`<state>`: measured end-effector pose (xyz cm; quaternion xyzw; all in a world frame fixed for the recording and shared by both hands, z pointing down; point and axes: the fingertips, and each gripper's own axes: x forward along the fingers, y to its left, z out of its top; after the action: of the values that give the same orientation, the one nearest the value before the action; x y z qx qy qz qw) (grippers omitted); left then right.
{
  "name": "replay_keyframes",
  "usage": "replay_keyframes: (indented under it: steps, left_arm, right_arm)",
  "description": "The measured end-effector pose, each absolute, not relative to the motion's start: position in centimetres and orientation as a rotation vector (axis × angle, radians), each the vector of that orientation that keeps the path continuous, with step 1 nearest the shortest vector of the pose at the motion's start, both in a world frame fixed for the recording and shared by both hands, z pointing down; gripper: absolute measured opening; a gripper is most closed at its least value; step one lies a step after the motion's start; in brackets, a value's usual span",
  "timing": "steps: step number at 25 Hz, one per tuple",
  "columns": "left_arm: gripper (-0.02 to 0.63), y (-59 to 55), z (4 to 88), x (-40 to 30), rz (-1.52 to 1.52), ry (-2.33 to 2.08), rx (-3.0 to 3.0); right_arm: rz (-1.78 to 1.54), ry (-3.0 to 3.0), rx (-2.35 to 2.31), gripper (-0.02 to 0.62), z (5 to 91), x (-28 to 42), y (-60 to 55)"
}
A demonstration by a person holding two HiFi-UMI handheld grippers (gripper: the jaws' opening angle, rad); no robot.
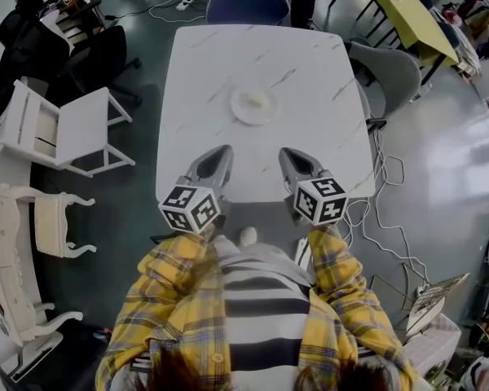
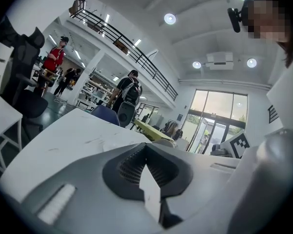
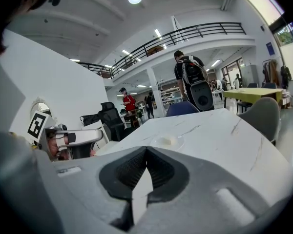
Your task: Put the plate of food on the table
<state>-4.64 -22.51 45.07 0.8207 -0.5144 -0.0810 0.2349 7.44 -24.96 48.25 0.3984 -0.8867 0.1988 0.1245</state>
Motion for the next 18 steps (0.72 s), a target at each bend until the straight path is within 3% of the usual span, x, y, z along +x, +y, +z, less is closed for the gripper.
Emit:
replay_keyframes:
  steps: [18]
  left_arm:
    - [-0.005, -10.5, 44.2, -9.9, -0.189, -1.394, 2.366]
  right_arm:
    - [0.537, -2.612, 1.388, -0.002, 47.6, 6.0, -12.3]
